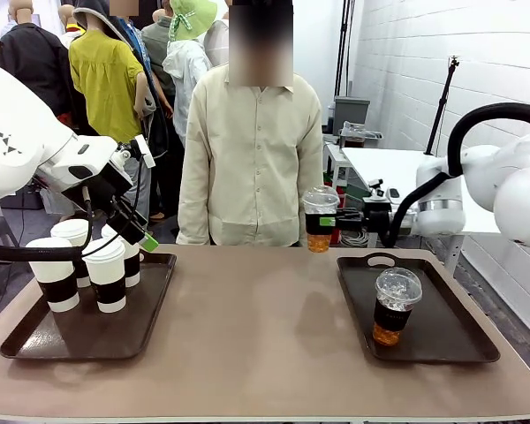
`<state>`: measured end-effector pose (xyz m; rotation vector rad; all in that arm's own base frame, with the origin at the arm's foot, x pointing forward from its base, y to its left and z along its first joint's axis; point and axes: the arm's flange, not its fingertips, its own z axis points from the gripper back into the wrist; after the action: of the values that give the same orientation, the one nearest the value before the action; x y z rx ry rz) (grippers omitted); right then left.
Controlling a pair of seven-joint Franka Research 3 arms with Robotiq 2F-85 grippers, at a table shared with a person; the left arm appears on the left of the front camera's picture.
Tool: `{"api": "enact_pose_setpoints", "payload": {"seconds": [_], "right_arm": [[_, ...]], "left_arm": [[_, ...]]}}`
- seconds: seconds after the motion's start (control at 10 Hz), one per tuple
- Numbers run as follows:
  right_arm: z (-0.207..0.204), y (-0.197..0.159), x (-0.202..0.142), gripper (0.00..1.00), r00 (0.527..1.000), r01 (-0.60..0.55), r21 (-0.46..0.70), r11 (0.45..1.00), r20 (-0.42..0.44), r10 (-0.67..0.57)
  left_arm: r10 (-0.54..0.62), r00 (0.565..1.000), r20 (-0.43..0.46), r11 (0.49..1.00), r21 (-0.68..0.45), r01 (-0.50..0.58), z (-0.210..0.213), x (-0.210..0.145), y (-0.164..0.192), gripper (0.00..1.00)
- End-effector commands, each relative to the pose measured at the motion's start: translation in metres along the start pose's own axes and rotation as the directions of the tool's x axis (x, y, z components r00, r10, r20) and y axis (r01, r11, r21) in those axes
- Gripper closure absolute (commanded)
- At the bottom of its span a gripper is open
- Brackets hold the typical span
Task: Distribute the coffee onto the tray.
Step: Pick up another iced Americano from the middle of the table and place it on the right Handle tray.
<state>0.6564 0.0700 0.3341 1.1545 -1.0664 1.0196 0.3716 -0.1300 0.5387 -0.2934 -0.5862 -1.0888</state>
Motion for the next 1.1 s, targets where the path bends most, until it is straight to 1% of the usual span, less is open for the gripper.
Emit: {"api": "enact_pose_setpoints", "payload": {"seconds": [0.0, 0.1, 0.2, 0.3, 0.5, 0.7, 0.8, 1.0], "right_arm": [[0.018, 0.021, -0.009, 0.43, 0.998, -0.051, -0.017, 0.999, 0.035, 0.052], [0.032, 0.023, -0.019, 0.43, 0.998, -0.058, -0.035, 0.998, 0.037, 0.060], [0.045, 0.024, -0.026, 0.43, 0.997, -0.048, -0.054, 0.997, 0.058, 0.051], [0.058, 0.026, -0.032, 0.43, 0.995, -0.044, -0.059, 0.997, 0.085, 0.049], [0.074, 0.025, -0.038, 0.43, 0.994, -0.028, -0.058, 0.998, 0.106, 0.034], [0.074, 0.027, -0.041, 0.43, 0.995, -0.022, -0.071, 0.997, 0.093, 0.029], [0.081, 0.018, -0.047, 0.43, 0.998, -0.014, -0.063, 0.998, 0.059, 0.018], [0.081, 0.018, -0.047, 0.43, 0.998, -0.014, -0.063, 0.998, 0.059, 0.018]], "left_arm": [[0.001, 1.000, 0.008, 1.000, -0.014, -0.001, 0.001, -0.001, 0.002, 0.00], [0.001, 1.000, 0.008, 1.000, -0.014, -0.001, 0.001, -0.001, 0.002, 0.00], [0.001, 1.000, 0.008, 1.000, -0.014, -0.001, 0.001, -0.001, 0.002, 0.00], [0.001, 1.000, 0.008, 1.000, -0.014, -0.001, 0.001, -0.001, 0.002, 0.00], [0.001, 1.000, 0.008, 1.000, -0.014, -0.001, 0.001, -0.001, 0.002, 0.00], [0.001, 1.000, 0.008, 1.000, -0.014, -0.001, 0.001, -0.001, 0.002, 0.00], [0.001, 1.000, 0.008, 1.000, -0.014, -0.001, 0.001, -0.001, 0.002, 0.00], [0.001, 1.000, 0.008, 1.000, -0.014, -0.001, 0.001, -0.001, 0.002, 0.00]]}}
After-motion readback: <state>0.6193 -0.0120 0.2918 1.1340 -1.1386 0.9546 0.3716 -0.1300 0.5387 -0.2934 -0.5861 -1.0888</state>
